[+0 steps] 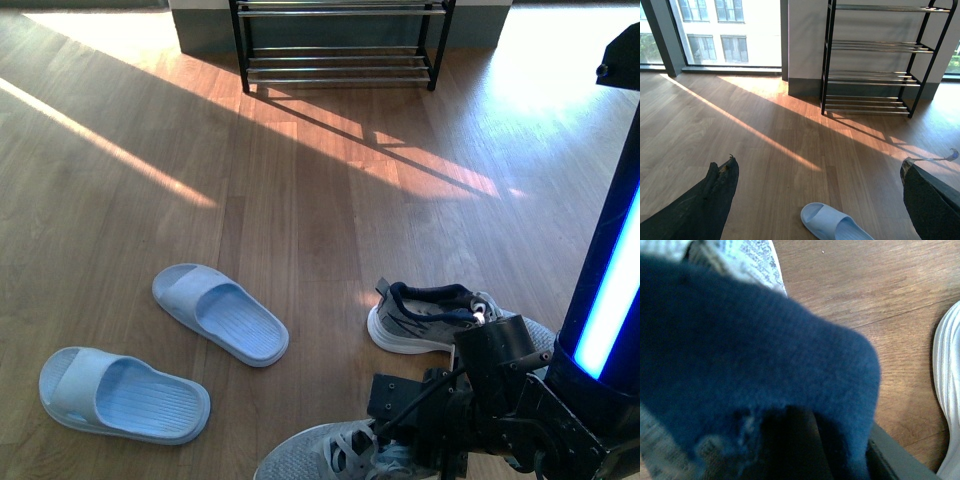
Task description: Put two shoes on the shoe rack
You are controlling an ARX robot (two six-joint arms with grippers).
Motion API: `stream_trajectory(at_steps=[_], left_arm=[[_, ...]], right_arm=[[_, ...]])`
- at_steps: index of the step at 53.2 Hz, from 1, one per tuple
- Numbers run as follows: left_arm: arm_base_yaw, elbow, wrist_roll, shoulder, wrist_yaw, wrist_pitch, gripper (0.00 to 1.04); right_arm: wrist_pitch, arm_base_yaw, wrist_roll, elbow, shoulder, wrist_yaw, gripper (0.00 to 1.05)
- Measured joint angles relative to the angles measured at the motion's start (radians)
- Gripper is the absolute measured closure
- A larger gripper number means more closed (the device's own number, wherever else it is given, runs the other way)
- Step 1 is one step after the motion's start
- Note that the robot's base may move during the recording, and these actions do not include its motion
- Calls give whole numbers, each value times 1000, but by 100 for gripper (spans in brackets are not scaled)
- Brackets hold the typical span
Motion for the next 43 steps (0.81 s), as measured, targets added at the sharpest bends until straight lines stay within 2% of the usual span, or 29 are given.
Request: stream_trajectory(at_steps=[3,11,19,31,38,43], left_arm=[[0,0,0,0,0,0,9],[0,0,0,0,0,0,9],[0,0,0,0,0,0,9],[0,0,0,0,0,0,9],[0,0,0,0,0,0,9],[0,0,0,0,0,0,9]], right_arm=[[-8,-7,-5,0,-5,1,81],[-2,-19,-23,-10,-13,22,99],[17,-35,93,-96,-63,14,100],[185,-78,355,-320,-294,-39,100],[227,-159,566,-486,-578,-33,100],[175,-248,698,-572,-811,-31,100]])
